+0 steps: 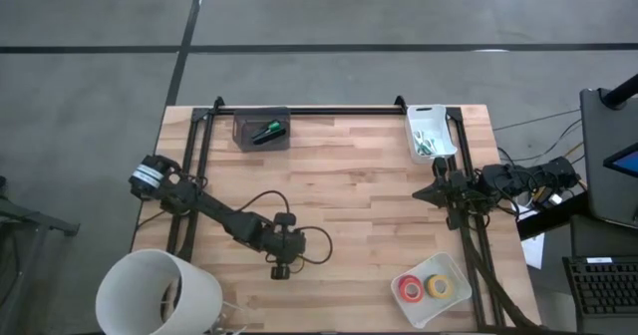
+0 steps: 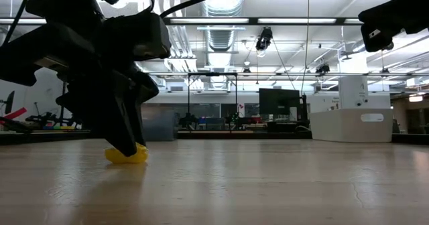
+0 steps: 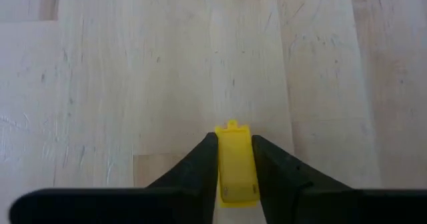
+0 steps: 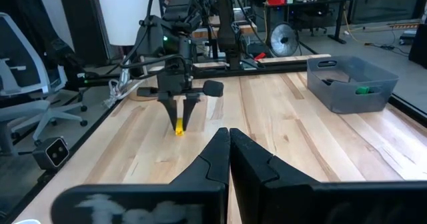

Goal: Pick and place Stapler, Stapler remover, tape
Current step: Put the small yellow stapler into the black bin

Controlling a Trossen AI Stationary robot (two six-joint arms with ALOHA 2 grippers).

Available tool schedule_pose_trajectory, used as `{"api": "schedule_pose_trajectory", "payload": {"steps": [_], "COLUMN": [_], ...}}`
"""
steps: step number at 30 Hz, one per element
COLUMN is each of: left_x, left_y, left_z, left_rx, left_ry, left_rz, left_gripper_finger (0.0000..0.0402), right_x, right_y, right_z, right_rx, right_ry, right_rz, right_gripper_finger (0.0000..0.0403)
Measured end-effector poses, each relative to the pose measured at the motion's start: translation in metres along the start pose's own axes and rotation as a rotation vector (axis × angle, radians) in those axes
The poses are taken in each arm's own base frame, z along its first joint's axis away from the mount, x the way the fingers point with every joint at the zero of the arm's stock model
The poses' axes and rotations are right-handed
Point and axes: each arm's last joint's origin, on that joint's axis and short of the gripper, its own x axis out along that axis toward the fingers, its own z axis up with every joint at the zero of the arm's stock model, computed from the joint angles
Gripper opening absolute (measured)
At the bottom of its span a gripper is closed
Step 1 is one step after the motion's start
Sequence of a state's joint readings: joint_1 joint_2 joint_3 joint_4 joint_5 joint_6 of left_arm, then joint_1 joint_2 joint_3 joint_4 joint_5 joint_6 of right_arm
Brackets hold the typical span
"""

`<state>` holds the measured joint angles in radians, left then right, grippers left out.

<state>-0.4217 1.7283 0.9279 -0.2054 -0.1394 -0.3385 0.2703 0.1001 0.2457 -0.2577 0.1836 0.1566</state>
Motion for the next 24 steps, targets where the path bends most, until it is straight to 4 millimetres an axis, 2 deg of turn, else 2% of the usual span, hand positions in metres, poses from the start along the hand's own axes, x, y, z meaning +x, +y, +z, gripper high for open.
{"api": "schedule_pose_trajectory", "payload": {"steps": [6,12,15,19,24], "left_x": [0.0,-0.004,-0.011,-0.023,-0.047], "left_y": [0.002,0.014,0.023,0.038,0.06], "left_z": [0.001,0.003,0.005,0.008,0.016], "left_rx": [0.031,0.029,0.04,0.055,0.063], "left_ry": [-0.01,-0.019,-0.019,-0.021,-0.057], "left_rz": [0.03,0.142,0.198,0.317,0.453], "left_gripper_finger": [0.0065,0.0095,0.0095,0.0074,0.0067], "right_x": [0.0,0.0,0.0,0.0,0.0], "right_y": [0.0,0.0,0.0,0.0,0.0], "right_z": [0.0,0.0,0.0,0.0,0.0], "right_rx": [0.0,0.0,0.0,0.0,0.0], "right_ry": [0.0,0.0,0.0,0.0,0.0], "right_rz": [0.0,0.0,0.0,0.0,0.0], "right_gripper_finger": [0.0008,0.0008,0.0008,0.0008,0.0008]}}
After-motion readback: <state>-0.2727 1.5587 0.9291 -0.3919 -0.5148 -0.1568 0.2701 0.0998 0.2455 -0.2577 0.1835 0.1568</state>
